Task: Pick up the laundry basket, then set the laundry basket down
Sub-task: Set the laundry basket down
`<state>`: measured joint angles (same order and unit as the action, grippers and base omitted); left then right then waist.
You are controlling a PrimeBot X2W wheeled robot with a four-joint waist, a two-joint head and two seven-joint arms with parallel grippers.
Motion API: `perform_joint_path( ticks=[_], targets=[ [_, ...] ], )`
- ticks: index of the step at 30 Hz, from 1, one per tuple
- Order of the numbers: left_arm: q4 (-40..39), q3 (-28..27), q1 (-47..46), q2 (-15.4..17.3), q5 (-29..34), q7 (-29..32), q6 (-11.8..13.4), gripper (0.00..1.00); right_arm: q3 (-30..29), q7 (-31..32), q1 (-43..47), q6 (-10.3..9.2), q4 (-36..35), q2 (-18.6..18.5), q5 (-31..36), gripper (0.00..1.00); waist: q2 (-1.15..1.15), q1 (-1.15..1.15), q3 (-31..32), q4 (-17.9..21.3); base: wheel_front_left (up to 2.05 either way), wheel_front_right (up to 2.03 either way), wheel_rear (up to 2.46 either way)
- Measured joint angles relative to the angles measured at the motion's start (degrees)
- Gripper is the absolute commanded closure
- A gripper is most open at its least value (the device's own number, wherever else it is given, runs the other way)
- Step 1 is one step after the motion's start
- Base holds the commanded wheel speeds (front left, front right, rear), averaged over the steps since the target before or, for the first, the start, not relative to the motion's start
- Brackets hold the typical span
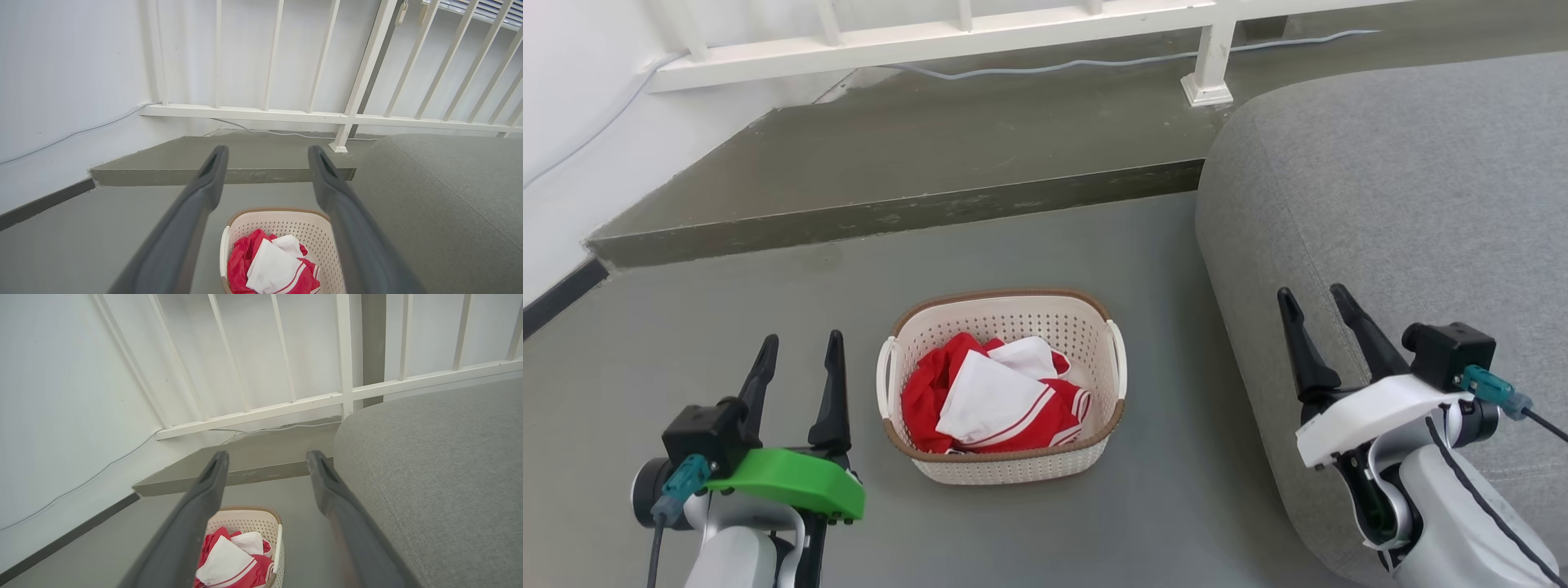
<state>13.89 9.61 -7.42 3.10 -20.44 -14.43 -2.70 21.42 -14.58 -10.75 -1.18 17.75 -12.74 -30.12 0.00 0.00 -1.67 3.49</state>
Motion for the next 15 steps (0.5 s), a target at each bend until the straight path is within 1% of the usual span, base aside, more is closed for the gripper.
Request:
perform_joint_path(
  ticks=[15],
  targets=[
    [-1.9, -0.5, 1.7, -0.3, 0.6, 0.0, -0.1, 0.0, -1.6, 0.0, 2.8, 0.09, -2.9, 1.1, 2.2, 0.0, 0.0, 0.0, -0.6, -0.1, 0.0, 0.0, 0.0]
  ],
)
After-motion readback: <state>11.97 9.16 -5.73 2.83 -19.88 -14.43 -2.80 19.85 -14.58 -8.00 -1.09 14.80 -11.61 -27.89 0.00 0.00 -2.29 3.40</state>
